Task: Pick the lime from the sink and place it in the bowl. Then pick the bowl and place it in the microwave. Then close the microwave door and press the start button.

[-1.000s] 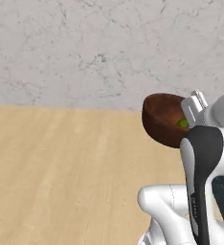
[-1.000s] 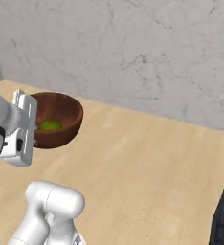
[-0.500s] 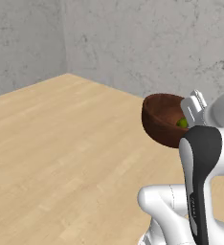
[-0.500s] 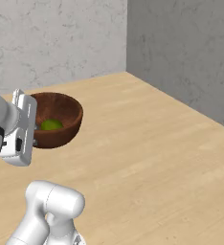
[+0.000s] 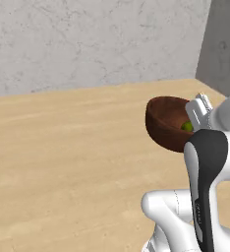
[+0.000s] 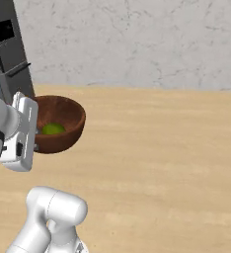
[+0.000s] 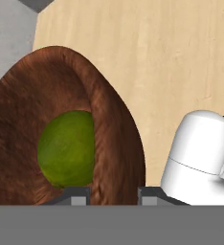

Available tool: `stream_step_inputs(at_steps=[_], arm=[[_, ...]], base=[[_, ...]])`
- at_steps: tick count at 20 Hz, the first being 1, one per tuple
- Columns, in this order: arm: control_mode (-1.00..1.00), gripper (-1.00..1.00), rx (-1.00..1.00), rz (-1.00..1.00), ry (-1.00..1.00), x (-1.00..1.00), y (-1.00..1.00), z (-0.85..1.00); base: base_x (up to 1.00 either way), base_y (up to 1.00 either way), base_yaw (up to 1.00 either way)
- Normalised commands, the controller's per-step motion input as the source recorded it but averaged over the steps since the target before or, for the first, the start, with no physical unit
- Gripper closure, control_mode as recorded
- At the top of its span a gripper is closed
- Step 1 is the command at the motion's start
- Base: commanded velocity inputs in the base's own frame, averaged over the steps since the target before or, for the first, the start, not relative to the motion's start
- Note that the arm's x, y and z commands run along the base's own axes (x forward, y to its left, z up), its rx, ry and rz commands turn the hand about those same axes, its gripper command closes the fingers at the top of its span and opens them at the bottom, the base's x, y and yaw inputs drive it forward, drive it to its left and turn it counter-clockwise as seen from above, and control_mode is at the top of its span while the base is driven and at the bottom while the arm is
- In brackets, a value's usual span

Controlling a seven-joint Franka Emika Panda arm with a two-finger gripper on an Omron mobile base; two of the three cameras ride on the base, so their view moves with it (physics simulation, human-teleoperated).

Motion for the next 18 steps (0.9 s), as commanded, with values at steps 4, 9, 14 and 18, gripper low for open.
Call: stream_step_inputs(at_steps=[4,9,14,18], arm=[[1.0,1.0,0.0,0.0,0.0,0.0,0.0,0.0],[1.0,1.0,0.0,0.0,0.0,0.0,0.0,0.0],[1.0,1.0,0.0,0.0,0.0,0.0,0.0,0.0],[1.0,1.0,0.0,0.0,0.0,0.0,0.0,0.0]], base=[[0.18,0.01,0.94],[0.57,-0.07,0.88],[0.71,-0.1,0.87],[0.89,-0.15,0.84]])
